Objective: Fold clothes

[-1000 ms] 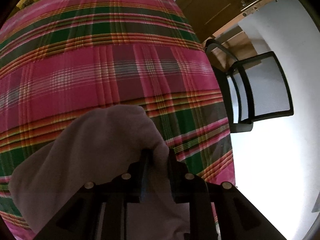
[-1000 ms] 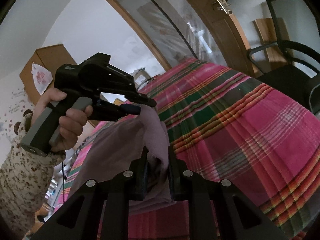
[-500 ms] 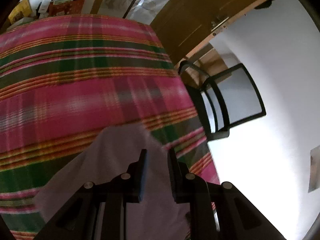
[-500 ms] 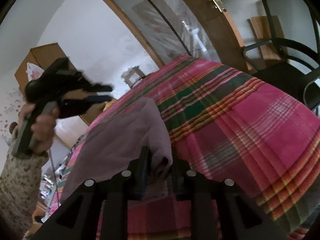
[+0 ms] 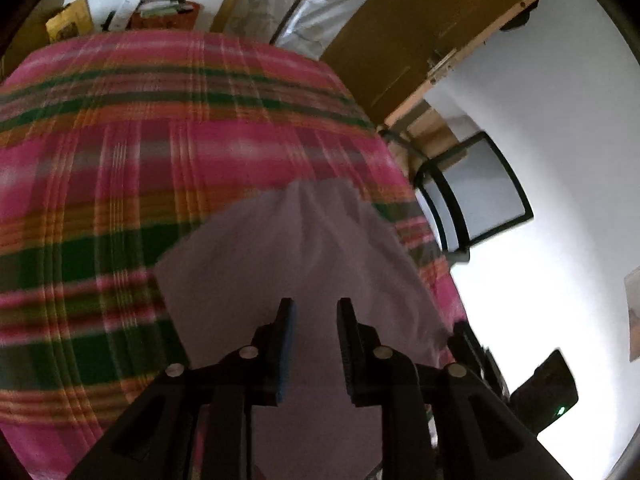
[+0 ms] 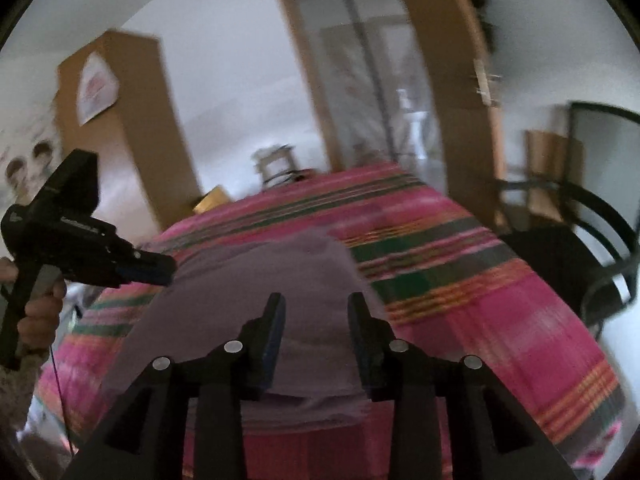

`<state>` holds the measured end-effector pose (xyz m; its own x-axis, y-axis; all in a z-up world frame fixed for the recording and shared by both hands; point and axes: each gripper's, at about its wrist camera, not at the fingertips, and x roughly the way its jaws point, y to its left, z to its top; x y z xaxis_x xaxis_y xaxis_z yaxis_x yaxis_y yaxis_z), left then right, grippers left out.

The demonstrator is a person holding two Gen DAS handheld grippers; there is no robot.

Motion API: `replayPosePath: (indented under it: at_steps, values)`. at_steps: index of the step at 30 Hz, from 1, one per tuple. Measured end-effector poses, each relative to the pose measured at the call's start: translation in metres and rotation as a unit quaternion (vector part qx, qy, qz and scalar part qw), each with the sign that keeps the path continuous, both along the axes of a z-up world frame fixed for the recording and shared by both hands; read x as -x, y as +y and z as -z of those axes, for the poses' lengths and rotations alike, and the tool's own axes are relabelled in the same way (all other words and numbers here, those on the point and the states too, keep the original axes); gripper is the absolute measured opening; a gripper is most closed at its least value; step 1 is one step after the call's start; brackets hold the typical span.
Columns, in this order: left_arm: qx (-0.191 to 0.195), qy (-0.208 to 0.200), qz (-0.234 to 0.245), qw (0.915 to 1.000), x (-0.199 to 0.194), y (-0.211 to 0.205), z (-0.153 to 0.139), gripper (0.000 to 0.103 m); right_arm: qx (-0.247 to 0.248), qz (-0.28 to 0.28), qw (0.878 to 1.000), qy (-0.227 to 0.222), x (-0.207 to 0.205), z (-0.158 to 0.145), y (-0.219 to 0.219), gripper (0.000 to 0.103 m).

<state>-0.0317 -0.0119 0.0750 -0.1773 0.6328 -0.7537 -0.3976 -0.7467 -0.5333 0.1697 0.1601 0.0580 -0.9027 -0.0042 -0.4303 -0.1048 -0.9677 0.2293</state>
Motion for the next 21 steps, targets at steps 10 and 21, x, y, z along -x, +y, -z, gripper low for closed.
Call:
replayPosePath:
  at_steps: [10, 21]
  values:
    - [-0.036, -0.013, -0.011, 0.9992, -0.021, -0.025, 0.022, 0.022, -0.075, -0.050, 0.994, -0.058, 0.002, 0.025, -0.025, 0.035]
    - [-0.046, -0.022, -0.026, 0.9984, -0.019, -0.040, 0.035, 0.022, -0.112, -0.047, 0.990, -0.070, -0.001, 0.032, -0.035, 0.035]
